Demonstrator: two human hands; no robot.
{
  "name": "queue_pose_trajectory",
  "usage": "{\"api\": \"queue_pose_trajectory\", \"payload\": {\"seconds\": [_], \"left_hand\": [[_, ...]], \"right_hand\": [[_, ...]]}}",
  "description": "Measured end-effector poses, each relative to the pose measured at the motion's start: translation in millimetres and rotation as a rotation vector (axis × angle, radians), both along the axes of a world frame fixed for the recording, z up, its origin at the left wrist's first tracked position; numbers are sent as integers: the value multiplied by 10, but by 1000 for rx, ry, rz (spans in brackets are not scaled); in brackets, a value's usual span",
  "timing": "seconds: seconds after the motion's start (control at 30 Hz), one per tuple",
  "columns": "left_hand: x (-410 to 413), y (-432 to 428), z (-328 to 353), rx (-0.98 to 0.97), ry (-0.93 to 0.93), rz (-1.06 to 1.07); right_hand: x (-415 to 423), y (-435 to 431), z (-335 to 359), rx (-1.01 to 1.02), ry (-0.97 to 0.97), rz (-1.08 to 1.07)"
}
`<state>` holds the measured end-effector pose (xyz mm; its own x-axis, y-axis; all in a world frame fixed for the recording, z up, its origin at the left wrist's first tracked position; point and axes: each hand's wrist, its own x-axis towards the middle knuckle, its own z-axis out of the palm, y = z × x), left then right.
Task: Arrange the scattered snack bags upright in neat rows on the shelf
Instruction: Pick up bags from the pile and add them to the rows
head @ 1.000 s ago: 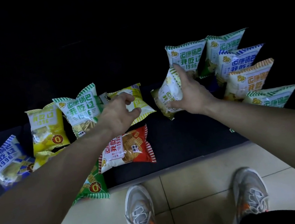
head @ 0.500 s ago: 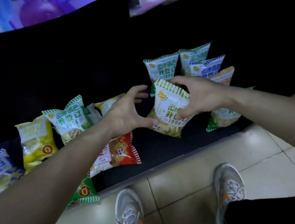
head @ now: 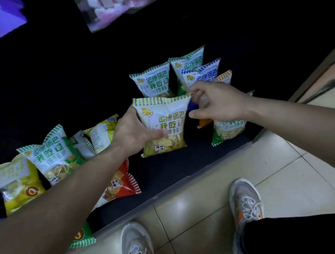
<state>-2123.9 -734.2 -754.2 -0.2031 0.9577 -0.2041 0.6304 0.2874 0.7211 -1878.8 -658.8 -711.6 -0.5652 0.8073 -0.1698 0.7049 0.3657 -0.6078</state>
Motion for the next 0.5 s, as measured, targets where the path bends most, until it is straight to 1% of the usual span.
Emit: {"api": "queue_pose_trajectory", "payload": {"seconds": [0.1, 0.2, 0.33, 0.5], "left_hand": [[76, 222, -178, 28, 14, 164], [260, 580, -269, 47, 39, 247], [449, 960, -497, -11, 50, 316], [474, 1143, -771, -42, 115, 324]], "right_hand": [[164, -9, -186, -17, -85, -19], [203, -73, -405, -6, -202, 27], [124, -176, -626, 3, -317, 129], [17, -240, -775, 3, -341, 213]]}}
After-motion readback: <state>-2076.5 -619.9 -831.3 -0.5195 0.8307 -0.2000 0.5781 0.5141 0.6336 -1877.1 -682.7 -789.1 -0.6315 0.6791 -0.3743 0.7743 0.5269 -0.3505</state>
